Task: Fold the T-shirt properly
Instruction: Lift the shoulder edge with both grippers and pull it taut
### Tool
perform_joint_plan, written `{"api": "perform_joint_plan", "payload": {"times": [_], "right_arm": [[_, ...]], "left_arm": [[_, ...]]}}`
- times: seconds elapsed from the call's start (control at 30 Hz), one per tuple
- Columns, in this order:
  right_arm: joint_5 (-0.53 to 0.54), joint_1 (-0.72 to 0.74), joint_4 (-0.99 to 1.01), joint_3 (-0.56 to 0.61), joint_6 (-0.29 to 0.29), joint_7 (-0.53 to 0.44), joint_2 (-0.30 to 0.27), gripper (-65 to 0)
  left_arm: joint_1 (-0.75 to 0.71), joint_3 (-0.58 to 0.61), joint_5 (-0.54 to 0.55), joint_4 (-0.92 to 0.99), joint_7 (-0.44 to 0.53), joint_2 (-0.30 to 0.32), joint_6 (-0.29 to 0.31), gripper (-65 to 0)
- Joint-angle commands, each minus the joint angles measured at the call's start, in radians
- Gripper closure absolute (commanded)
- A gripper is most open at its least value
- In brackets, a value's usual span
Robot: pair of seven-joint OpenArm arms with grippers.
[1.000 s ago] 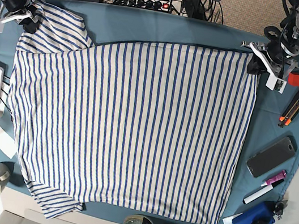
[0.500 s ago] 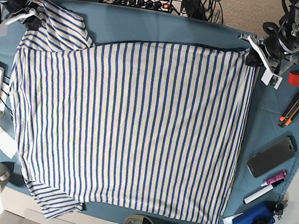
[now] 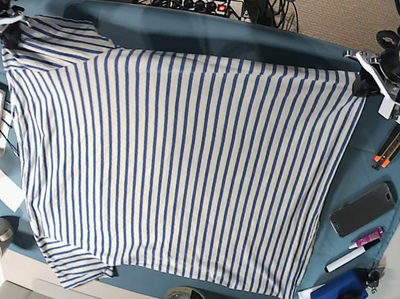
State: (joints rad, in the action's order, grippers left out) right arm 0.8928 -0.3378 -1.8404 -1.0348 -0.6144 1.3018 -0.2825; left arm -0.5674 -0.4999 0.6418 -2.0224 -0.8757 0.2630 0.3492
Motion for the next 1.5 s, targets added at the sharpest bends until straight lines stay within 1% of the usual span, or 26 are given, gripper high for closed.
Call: {"api": "perform_joint_plan", "payload": {"times": [0.0, 0.2, 0.43, 0.57, 0.63, 0.7, 0.73, 0.8, 0.9, 0.97, 1.1, 1.23, 1.33, 1.47], "right_arm": [[0.02, -0.001, -0.019, -0.024, 0.001, -0.012, -0.023, 0.0], [0.066, -0.034, -0.019, -0.06, 0.0, 0.004, -0.023, 0.0], [0.069, -0.05, -0.019, -0.06, 0.0, 0.003, -0.023, 0.0], [0.069, -0.05, -0.019, -0.061, 0.0, 0.002, -0.023, 0.0], [0.081, -0.05, -0.019, -0.063, 0.0, 0.005, -0.023, 0.0], [0.106, -0.05, -0.019, -0.08, 0.0, 0.01, -0.023, 0.0], [0.114, -0.05, -0.019, -0.097, -0.001, 0.011, -0.023, 0.0], [0.13, -0.05, -0.019, -0.14, -0.003, 0.019, -0.023, 0.0], [0.174, -0.055, -0.019, -0.198, -0.003, 0.063, -0.023, 0.0], [0.192, -0.074, -0.019, -0.204, -0.004, 0.065, -0.023, 0.0], [0.217, -0.095, -0.019, -0.203, -0.011, 0.08, -0.023, 0.0], [0.215, -0.09, -0.019, -0.201, -0.011, 0.074, -0.037, 0.0], [0.204, -0.089, -0.018, -0.196, -0.011, 0.069, -0.06, 0.0], [0.175, -0.088, -0.018, -0.196, -0.011, 0.042, -0.09, 0.0]], "left_arm": [[-0.003, -0.01, 0.01, -0.016, 0.004, 0.009, 0.0, 0.0], [-0.006, -0.01, 0.01, -0.024, -0.051, 0.009, 0.0, 0.0], [-0.076, -0.01, 0.005, -0.122, -0.051, 0.009, 0.0, 0.0], [-0.09, -0.011, -0.057, -0.159, -0.049, 0.009, -0.001, 0.0], [-0.09, -0.024, -0.063, -0.159, -0.05, 0.009, -0.001, 0.0], [-0.1, -0.051, -0.062, -0.159, -0.051, 0.009, -0.026, 0.0], [-0.106, -0.071, -0.062, -0.159, -0.051, 0.009, -0.043, 0.0], [-0.121, -0.114, -0.061, -0.159, -0.046, 0.009, -0.045, 0.0], [-0.125, -0.175, -0.024, -0.159, -0.045, 0.009, -0.035, 0.0], [-0.125, -0.196, 0.024, -0.159, -0.045, 0.009, -0.034, 0.0], [-0.125, -0.197, 0.052, -0.159, -0.045, 0.009, -0.034, 0.0], [-0.114, -0.197, 0.062, -0.159, -0.041, 0.009, -0.034, 0.0], [-0.103, -0.197, 0.062, -0.159, -0.022, 0.009, -0.035, 0.0], [-0.082, -0.197, 0.061, -0.158, -0.023, 0.009, -0.034, 0.0]]}}
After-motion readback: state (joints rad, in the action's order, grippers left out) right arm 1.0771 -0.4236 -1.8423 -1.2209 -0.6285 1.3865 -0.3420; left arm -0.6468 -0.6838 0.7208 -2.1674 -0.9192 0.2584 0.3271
